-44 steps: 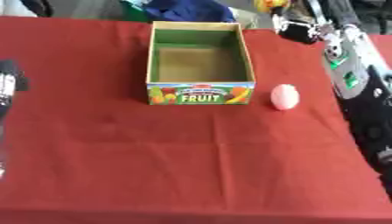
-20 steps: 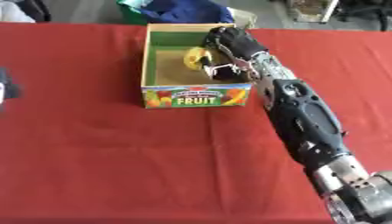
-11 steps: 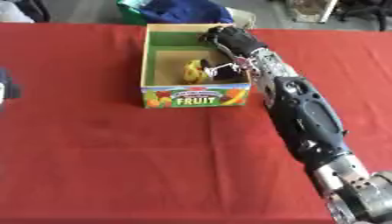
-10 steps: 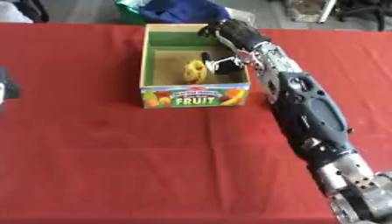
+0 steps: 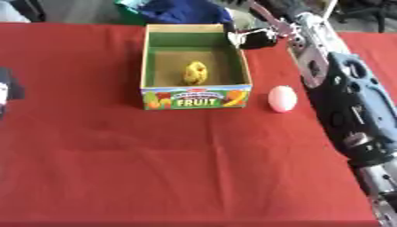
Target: Pick up objects on the table and place them in the box.
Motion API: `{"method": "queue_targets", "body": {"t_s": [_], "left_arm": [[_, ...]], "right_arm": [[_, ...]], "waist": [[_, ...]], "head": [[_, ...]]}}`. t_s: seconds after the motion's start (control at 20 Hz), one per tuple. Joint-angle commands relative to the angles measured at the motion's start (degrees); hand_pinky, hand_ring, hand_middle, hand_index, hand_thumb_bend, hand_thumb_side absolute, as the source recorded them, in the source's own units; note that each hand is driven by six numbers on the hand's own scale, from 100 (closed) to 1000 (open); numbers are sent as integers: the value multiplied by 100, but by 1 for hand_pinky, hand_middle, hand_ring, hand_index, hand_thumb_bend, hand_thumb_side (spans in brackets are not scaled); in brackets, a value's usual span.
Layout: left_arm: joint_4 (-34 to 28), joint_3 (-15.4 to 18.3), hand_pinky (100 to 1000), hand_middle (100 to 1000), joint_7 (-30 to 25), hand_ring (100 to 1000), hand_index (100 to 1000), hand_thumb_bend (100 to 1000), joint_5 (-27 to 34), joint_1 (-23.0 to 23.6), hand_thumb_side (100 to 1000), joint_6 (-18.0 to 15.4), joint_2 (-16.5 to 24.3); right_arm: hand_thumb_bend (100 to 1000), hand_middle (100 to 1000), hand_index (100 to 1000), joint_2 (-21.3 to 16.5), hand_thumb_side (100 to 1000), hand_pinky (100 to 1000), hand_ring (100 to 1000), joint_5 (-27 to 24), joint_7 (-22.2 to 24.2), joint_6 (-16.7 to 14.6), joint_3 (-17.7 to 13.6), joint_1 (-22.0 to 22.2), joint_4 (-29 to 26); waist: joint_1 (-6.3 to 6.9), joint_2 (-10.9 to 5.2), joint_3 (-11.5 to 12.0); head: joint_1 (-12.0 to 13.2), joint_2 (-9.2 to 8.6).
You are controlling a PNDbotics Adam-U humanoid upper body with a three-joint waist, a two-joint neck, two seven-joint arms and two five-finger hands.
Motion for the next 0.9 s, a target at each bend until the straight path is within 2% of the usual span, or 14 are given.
{"method": "queue_targets", "body": {"t_s": [0.05, 0.4, 0.9], "left_arm": [[-80, 44, 622, 547, 10, 583, 669, 270, -14, -25, 537, -17, 143], [-76, 57, 622, 547, 24, 583, 669, 271, -27, -24, 536, -22, 165], [-79, 64, 622, 546, 38, 583, 669, 272, -37, -21, 536, -18, 186]], "right_arm": [[126, 717, 854, -524, 295, 815, 716, -349, 119, 77, -51, 135, -447], [117, 725, 861, -1021, 308, 816, 723, -762, 369, 242, -169, 870, -921], [100, 722, 856, -1306, 322, 816, 728, -1041, 653, 347, -323, 1690, -1155]], "waist": [[-6, -86, -11], [-43, -83, -26], [-65, -86, -39]], "head": [[41, -62], [92, -68], [97, -58]]}}
